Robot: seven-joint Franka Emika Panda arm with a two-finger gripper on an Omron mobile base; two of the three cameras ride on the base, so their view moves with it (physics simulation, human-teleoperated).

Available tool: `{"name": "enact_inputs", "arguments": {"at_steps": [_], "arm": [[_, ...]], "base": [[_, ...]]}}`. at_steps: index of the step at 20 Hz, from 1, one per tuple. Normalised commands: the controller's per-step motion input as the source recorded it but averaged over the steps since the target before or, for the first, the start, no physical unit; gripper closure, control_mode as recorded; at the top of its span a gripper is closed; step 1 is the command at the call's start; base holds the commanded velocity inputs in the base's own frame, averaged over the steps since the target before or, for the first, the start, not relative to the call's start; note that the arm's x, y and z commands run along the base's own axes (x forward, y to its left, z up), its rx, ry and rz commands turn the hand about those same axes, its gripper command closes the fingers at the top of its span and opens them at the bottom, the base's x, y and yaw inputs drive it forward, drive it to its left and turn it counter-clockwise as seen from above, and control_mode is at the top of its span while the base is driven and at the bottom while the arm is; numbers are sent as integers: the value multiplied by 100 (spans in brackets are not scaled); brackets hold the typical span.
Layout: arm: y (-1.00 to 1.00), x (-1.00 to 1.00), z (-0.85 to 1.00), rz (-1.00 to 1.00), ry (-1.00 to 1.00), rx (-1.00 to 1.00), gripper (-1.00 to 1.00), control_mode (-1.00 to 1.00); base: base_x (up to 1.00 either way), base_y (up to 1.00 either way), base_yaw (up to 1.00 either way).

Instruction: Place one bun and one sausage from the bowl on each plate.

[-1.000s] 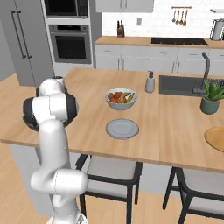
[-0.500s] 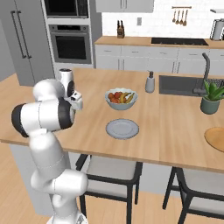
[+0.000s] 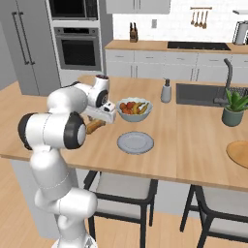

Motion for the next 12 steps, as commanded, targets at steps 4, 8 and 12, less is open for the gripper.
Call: {"name": "enact_inputs", "arguments": {"at_steps": [4, 8, 12], "arm": [[-100, 14, -7, 20, 8, 0, 100, -100], [-100, 29, -42, 51, 1, 0, 100, -100], [-94, 20, -46, 40, -2, 0, 100, -100]], "base": [[0, 0, 0], [0, 0, 0], [0, 0, 0]]}}
